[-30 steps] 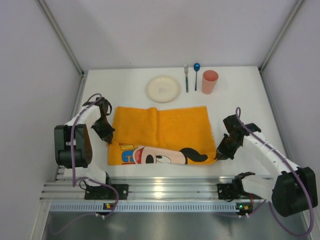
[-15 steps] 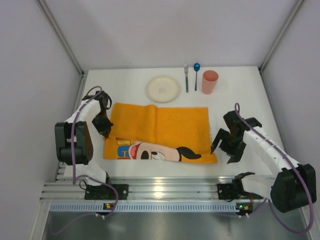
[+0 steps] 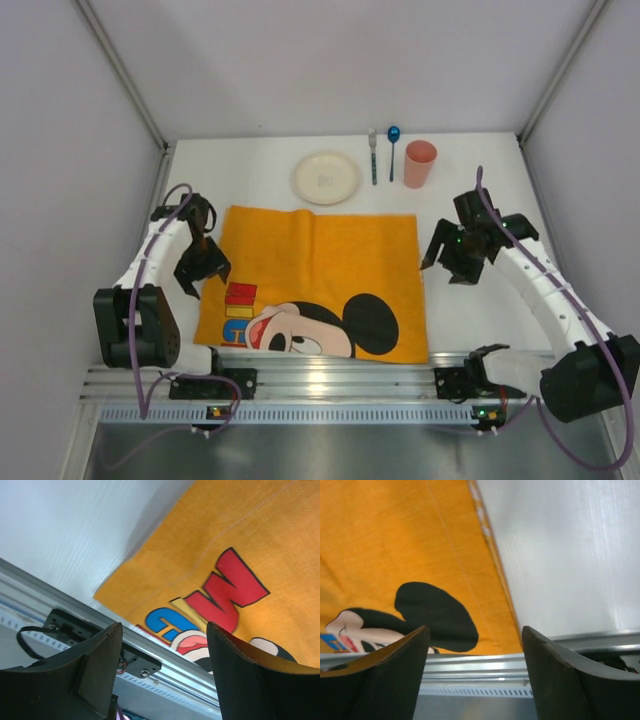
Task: Set the dinner table for one person
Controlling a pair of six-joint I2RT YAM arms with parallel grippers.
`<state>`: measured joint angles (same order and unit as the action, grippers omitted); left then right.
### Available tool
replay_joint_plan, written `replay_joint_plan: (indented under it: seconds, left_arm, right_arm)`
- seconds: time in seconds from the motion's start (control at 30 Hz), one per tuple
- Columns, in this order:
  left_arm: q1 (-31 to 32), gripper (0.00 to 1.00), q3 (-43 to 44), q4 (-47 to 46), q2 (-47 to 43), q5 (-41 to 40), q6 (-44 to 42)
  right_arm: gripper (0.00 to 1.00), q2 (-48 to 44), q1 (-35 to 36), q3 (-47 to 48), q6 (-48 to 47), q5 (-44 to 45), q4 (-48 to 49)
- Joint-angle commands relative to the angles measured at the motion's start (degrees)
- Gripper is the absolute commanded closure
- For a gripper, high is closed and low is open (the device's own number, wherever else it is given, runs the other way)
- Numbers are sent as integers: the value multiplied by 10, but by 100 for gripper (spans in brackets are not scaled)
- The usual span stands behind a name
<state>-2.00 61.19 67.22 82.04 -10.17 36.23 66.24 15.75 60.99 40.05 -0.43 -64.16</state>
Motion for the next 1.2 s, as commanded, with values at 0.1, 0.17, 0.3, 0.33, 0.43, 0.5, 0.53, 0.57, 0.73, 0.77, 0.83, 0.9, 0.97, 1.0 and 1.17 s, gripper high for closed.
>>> replay_joint_plan:
  seconds: [0.1,0.17,0.3,0.33,0.43,0.5,0.53,0.57,0.73,0.77,0.83,0.9,0.97,1.0,1.17]
  left_arm:
    - [-3,28,30,-152,32,97,-8]
    - [-3,30,47,-177,69,126,-2]
    - [5,33,81,-175,112,148,13]
    - [12,33,85,-176,113,149,15]
    - [17,33,87,-201,115,148,11]
    - [18,33,78,-220,129,144,15]
    - [18,33,79,-220,151,143,17]
    - [18,34,79,-221,161,142,18]
    - [38,35,77,-220,203,135,32]
    - [38,35,78,-220,205,133,33]
    - [39,35,82,-215,221,125,31]
    - [39,35,90,-210,234,121,31]
    - [41,35,96,-212,254,118,30]
    - [42,35,99,-212,260,117,31]
    - [45,35,136,-203,312,107,32]
  right_arm:
    - [54,49,2,-60,-28,-182,275]
    - [69,100,2,-57,-22,-200,332]
    - [100,208,3,-18,-33,-215,347]
    - [100,228,3,-4,-38,-214,351]
    - [100,293,4,18,-52,-199,358]
    - [100,337,2,31,-65,-187,352]
    - [100,349,1,41,-68,-183,353]
    - [100,368,-4,46,-74,-181,354]
    - [100,413,-39,84,-86,-136,324]
    - [100,421,-58,85,-88,-132,323]
    - [100,428,-77,99,-93,-122,319]
    - [100,441,-99,121,-103,-117,313]
    - [100,456,-111,139,-116,-114,301]
    - [100,461,-114,157,-118,-102,293]
    - [100,476,-127,178,-113,-96,266]
